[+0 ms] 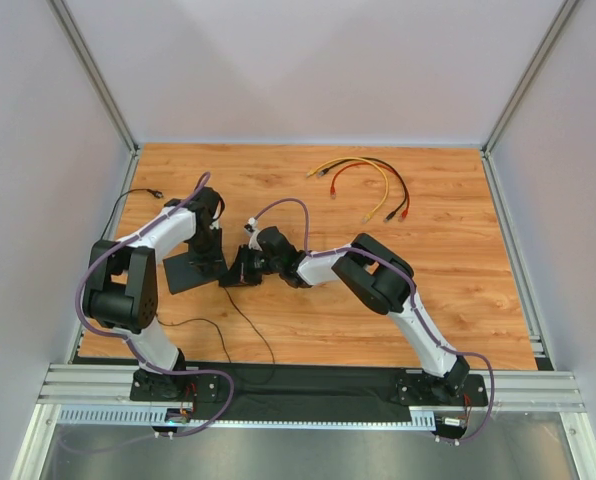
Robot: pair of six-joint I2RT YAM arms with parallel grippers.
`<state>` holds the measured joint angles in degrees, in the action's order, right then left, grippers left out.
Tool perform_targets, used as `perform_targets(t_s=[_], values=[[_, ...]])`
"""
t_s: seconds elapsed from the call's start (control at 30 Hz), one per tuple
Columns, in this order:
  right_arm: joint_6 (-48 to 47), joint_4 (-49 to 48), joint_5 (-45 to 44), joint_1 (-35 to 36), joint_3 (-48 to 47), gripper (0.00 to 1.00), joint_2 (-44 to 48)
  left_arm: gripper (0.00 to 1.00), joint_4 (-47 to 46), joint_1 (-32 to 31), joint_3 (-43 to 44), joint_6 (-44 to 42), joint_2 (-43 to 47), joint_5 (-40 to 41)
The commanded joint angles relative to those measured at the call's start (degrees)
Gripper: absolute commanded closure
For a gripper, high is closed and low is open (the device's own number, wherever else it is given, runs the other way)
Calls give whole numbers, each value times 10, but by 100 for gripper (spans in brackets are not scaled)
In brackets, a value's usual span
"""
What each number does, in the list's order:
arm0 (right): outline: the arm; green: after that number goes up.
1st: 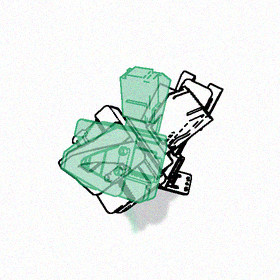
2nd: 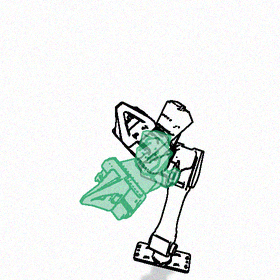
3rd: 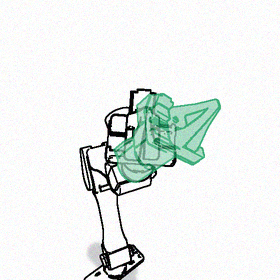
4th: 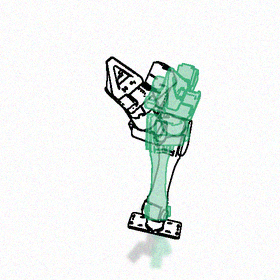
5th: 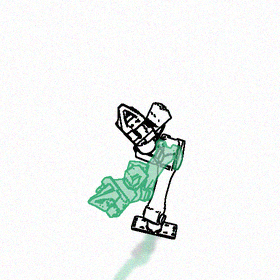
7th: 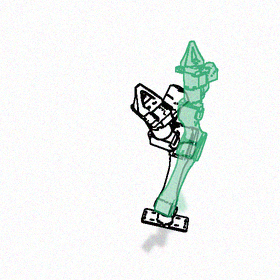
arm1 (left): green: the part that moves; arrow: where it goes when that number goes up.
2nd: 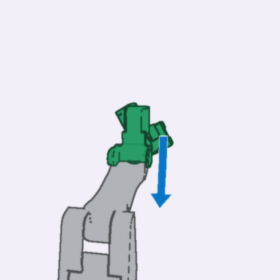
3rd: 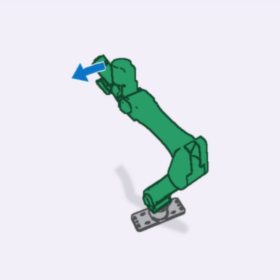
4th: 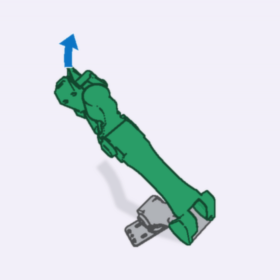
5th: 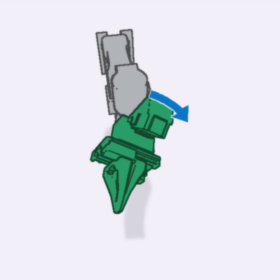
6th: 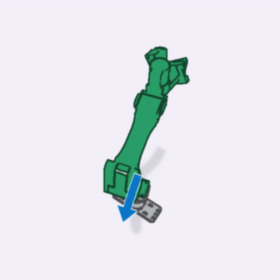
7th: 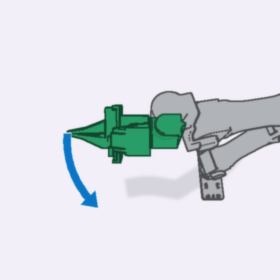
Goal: Pull the plug from the switch port
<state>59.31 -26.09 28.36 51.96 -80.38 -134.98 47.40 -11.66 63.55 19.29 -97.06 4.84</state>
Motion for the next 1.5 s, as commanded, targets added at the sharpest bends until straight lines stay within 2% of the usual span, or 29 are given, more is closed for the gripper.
perform_targets(t_s=[0.0, 0.23, 0.7, 0.9, 1.07, 1.47], values=[[1, 23, 24, -7, -3, 100, -22, 55, -20, -6, -23, 17, -20, -26], [1, 20, 27, -7, 0, 100, -20, 55, -27, -7, -52, 24, 2, -26], [6, 13, 29, -8, 1, 100, -20, 57, -6, -7, -48, 34, 8, -11], [9, 13, 31, -8, -2, 100, -22, 60, -18, -7, -72, 47, 42, -22], [8, 10, 32, -8, 0, 100, -25, 58, -13, -9, -73, 51, 45, -19], [11, 9, 34, -7, 3, 100, -20, 57, -33, -9, -49, 77, 20, 43]])
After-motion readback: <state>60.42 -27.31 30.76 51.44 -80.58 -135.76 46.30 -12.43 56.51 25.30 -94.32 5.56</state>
